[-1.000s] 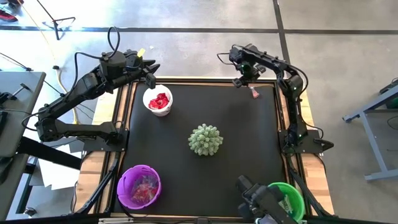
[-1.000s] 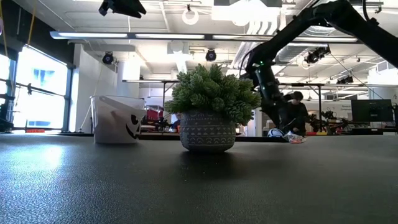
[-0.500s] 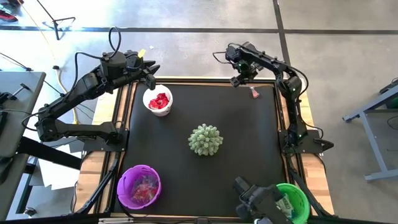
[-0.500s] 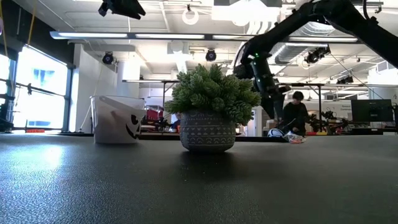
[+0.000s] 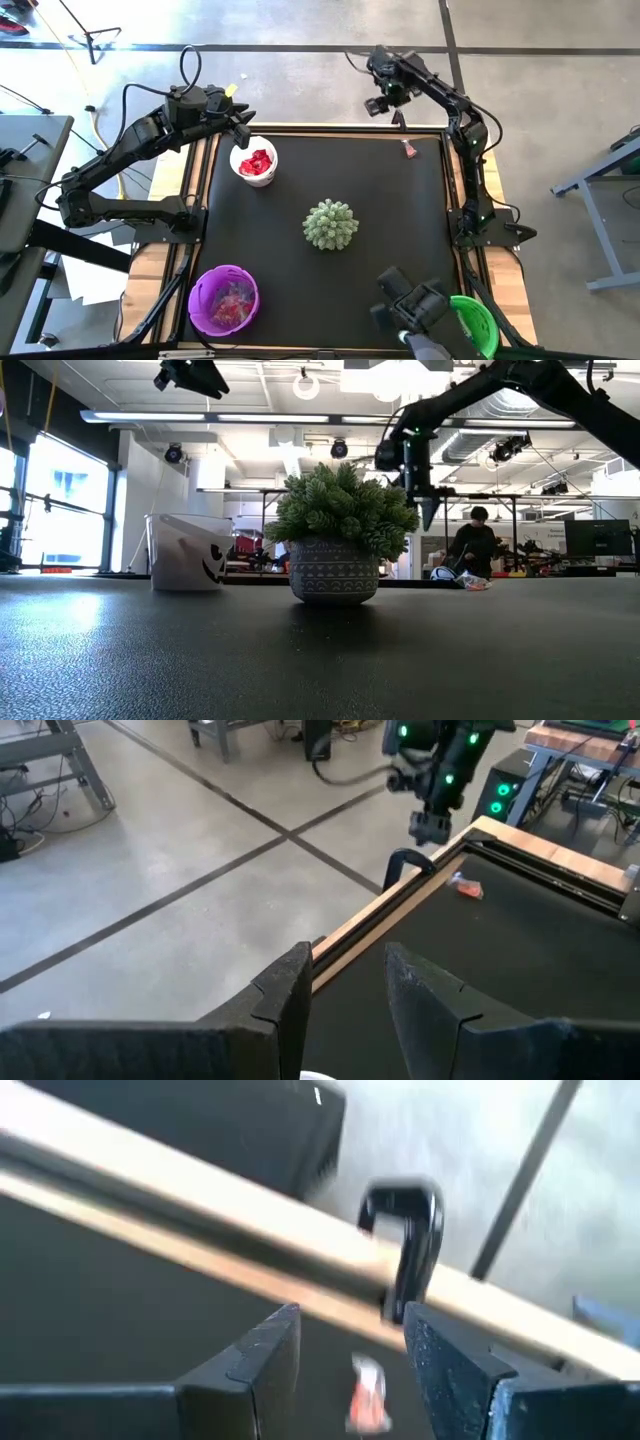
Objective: Organize candy in baskets
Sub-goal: Adjust the green bucket on the table
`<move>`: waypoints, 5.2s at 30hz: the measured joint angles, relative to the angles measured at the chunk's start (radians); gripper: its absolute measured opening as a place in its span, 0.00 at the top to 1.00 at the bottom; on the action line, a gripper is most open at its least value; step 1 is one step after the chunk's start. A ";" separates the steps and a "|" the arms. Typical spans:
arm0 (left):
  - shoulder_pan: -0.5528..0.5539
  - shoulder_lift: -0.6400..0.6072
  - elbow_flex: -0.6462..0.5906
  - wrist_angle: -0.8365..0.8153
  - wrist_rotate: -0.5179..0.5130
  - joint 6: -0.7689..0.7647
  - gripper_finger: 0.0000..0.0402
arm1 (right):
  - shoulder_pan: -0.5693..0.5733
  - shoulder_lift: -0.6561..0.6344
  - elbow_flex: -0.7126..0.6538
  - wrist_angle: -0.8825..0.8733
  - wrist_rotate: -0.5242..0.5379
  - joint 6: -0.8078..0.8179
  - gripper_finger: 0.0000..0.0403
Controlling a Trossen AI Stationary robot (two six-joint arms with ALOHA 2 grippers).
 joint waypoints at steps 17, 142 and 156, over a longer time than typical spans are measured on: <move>0.000 0.000 0.000 0.000 0.000 -0.043 0.72 | -0.105 0.093 0.064 -0.129 -0.114 0.022 0.56; 0.000 0.000 0.000 -0.013 -0.016 -0.009 0.72 | -0.074 -0.523 -1.223 1.031 -0.505 0.286 0.56; 0.000 0.000 0.000 -0.029 -0.016 0.032 0.72 | 0.070 -0.524 -1.158 0.923 -0.524 0.319 0.56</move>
